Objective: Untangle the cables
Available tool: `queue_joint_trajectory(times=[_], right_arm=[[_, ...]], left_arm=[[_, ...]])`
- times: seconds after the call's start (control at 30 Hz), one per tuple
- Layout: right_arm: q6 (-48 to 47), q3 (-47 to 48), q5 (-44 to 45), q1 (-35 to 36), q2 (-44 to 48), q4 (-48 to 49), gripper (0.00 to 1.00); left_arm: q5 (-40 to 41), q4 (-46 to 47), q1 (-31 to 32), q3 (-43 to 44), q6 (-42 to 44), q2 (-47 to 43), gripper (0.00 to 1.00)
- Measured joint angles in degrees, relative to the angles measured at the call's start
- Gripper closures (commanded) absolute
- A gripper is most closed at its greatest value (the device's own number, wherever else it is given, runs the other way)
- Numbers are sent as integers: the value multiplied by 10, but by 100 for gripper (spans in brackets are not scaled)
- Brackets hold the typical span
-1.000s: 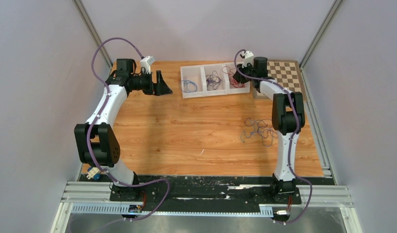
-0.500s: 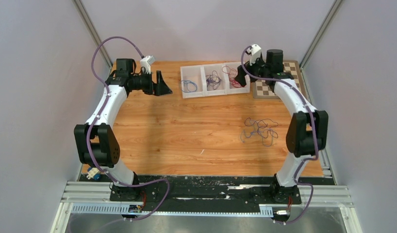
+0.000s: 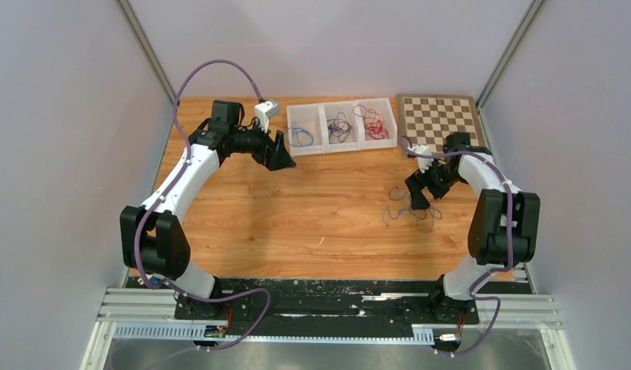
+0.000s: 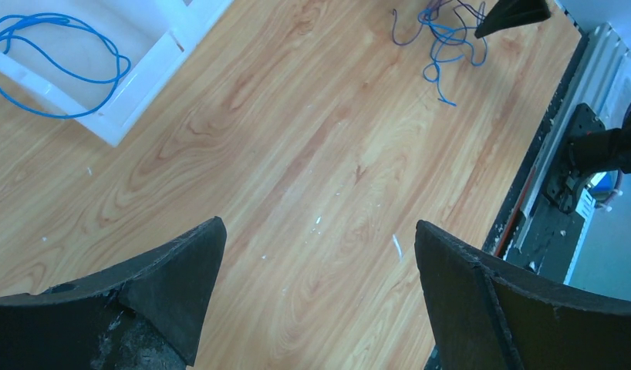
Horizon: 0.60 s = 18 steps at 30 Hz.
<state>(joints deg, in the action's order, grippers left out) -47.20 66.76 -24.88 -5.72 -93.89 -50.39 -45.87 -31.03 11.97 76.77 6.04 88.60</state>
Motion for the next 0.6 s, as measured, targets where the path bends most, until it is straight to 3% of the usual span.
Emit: queue_joint_trajectory(times=[0.03, 0.17, 0.27, 0.4, 0.6], right_arm=[[-8, -5, 5, -1, -12, -4, 10], [-29, -9, 12, 1, -70, 6, 68], [-19, -7, -3, 10, -93, 9, 99], [11, 9, -69, 47, -87, 3, 100], [141, 33, -198, 164, -38, 40, 100]], left_arm=[[-2, 0, 1, -1, 3, -1, 0], [-2, -2, 5, -12, 12, -11, 0], [-1, -6, 5, -24, 18, -26, 0], [-3, -12, 5, -55, 28, -56, 0], [-30, -13, 21, -107, 62, -96, 0]])
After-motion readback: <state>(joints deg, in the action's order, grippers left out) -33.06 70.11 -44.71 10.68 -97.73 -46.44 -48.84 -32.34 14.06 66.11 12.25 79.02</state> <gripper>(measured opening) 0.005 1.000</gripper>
